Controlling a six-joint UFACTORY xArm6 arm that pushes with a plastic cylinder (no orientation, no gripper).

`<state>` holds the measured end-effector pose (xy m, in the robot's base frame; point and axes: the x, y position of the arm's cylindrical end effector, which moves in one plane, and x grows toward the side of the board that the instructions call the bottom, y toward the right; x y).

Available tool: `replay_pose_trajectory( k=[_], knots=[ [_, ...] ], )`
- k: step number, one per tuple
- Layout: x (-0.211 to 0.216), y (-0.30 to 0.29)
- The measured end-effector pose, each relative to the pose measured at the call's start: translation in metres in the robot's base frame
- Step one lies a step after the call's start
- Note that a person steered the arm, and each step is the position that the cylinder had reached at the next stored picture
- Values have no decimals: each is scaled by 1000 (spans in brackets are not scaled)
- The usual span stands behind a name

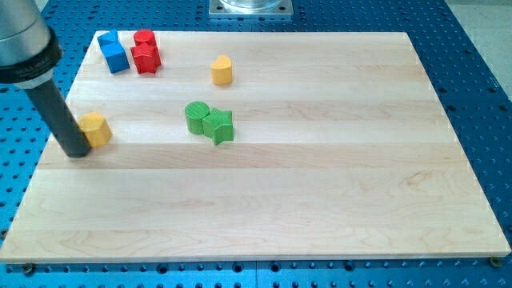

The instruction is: Put heart to the top right of hexagon

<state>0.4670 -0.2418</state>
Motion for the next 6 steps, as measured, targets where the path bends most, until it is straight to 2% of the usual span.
replay_pose_trajectory(
  k=[1,2,3,4,5,6],
  knots=[
    [19,29],
    [-10,44],
    [-11,26],
    [-47,109],
    [-119,123],
    [-118,201]
  ],
)
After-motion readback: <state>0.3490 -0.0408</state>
